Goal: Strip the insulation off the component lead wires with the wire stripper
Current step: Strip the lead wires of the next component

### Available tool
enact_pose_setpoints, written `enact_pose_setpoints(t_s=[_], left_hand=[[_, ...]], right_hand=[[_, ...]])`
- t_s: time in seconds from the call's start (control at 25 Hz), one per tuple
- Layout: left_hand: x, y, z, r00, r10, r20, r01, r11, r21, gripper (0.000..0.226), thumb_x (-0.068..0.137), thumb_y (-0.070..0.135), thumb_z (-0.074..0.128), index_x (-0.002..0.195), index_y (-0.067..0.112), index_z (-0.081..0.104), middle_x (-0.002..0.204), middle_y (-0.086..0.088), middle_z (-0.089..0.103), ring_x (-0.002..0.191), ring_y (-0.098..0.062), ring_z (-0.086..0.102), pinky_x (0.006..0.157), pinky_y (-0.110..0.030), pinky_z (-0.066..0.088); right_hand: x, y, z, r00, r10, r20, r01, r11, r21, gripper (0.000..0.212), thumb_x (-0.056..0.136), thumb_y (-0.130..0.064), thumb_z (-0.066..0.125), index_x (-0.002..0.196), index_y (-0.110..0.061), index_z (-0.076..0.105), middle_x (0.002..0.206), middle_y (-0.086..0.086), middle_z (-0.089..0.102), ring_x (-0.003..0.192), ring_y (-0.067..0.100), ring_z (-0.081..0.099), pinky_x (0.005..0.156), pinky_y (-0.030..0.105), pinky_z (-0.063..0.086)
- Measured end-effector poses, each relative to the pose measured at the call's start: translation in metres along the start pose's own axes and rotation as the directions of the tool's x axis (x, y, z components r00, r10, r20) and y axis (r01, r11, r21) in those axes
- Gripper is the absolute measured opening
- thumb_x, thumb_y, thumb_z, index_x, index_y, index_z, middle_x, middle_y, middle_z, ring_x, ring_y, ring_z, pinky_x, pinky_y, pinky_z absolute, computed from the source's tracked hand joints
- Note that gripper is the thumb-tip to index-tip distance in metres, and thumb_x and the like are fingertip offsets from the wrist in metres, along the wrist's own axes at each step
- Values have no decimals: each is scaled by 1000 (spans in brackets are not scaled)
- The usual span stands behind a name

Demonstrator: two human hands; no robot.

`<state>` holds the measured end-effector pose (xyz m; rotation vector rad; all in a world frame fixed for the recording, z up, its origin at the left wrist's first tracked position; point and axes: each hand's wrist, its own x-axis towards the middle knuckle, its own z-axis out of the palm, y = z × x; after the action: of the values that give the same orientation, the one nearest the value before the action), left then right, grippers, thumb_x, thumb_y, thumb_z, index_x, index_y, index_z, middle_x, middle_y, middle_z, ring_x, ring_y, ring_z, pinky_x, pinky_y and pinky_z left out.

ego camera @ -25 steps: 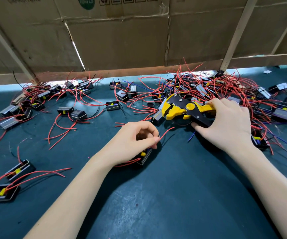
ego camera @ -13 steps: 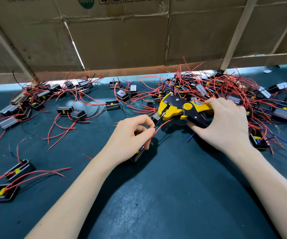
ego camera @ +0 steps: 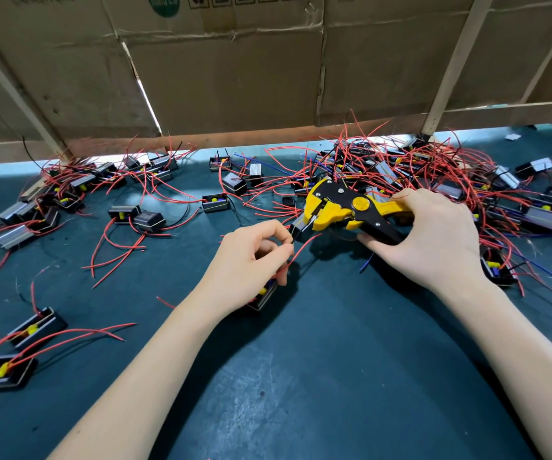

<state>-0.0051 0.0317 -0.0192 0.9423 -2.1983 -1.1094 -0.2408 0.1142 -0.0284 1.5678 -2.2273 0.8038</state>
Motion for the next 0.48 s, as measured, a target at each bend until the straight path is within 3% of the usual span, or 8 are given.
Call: enact_pose_setpoints(t_s=[0.24,0.48], left_hand=[[0,0,0,1000,12,13,-12,1000,19,13,94,11,56,81,13,57,53,-1,65,45,-4,42,51,-11,36],[-1,-2,0,1000,10,16,-11,999,34,15,94,12,57,79,14,58,51,1,62,45,-6,42,52,-12,37]], right_hand=[[-3,-2,-2,988,-27,-154,24,999,-23,41,62,-52,82,81,-17,70,75,3,68,73,30,67,61,27,41],[-4,-3,-5,988,-44,-146,41,999,-23,41,62,-47,85,82,-14,72,78,5,71,75,31,69,64,31,47]])
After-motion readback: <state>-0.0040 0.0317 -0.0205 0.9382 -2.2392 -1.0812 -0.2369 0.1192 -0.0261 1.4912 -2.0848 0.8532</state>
